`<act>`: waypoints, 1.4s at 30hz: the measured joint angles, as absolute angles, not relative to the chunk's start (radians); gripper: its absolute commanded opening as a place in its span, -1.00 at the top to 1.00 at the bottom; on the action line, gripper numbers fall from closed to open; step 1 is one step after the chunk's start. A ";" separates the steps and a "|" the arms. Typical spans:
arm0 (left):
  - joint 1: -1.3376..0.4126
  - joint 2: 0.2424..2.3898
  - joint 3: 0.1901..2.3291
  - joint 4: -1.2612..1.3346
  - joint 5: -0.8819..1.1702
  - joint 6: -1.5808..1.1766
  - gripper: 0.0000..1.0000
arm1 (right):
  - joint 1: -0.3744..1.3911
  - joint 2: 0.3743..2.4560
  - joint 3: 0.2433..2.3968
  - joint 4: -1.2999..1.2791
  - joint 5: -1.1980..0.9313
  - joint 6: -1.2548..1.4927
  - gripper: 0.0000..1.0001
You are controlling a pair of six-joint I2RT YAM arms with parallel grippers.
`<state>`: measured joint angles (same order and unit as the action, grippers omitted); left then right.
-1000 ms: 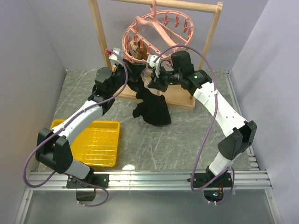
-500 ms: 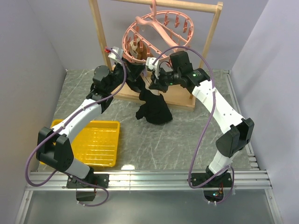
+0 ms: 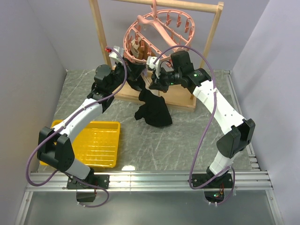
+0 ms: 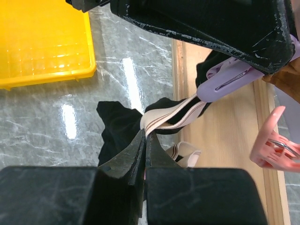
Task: Clip the underwear to the hanger
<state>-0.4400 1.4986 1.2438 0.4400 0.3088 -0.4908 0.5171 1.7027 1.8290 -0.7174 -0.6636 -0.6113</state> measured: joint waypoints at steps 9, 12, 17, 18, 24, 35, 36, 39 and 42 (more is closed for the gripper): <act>-0.440 1.499 1.243 0.443 0.310 -0.491 0.99 | 0.517 1.703 1.829 -0.709 -0.664 -0.599 1.00; -0.440 1.499 1.243 0.443 0.312 -0.491 0.99 | 0.517 1.702 1.829 -0.706 -0.667 -0.593 1.00; -0.440 1.499 1.243 0.443 0.313 -0.490 0.99 | 0.517 1.702 1.829 -0.699 -0.671 -0.589 1.00; -0.440 1.499 1.243 0.443 0.313 -0.491 0.99 | 0.517 1.702 1.829 -0.698 -0.671 -0.588 1.00; -0.440 1.499 1.242 0.447 0.320 -0.491 0.99 | 0.517 1.702 1.829 -0.696 -0.672 -0.585 1.00; -0.440 1.499 1.238 0.456 0.335 -0.495 0.99 | 0.517 1.702 1.829 -0.690 -0.671 -0.585 1.00; -0.440 1.499 1.238 0.456 0.335 -0.495 0.99 | 0.517 1.702 1.829 -0.688 -0.671 -0.585 1.00; -0.440 1.499 1.234 0.462 0.335 -0.496 0.99 | 0.516 1.702 1.829 -0.684 -0.672 -0.585 1.00; -0.440 1.499 1.232 0.464 0.335 -0.499 0.99 | 0.508 1.702 1.829 -0.676 -0.676 -0.577 1.00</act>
<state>-0.4400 1.4986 1.2324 0.4641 0.3347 -0.4988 0.5079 1.7020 1.8294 -0.6758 -0.6758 -0.5766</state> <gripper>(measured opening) 0.063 0.010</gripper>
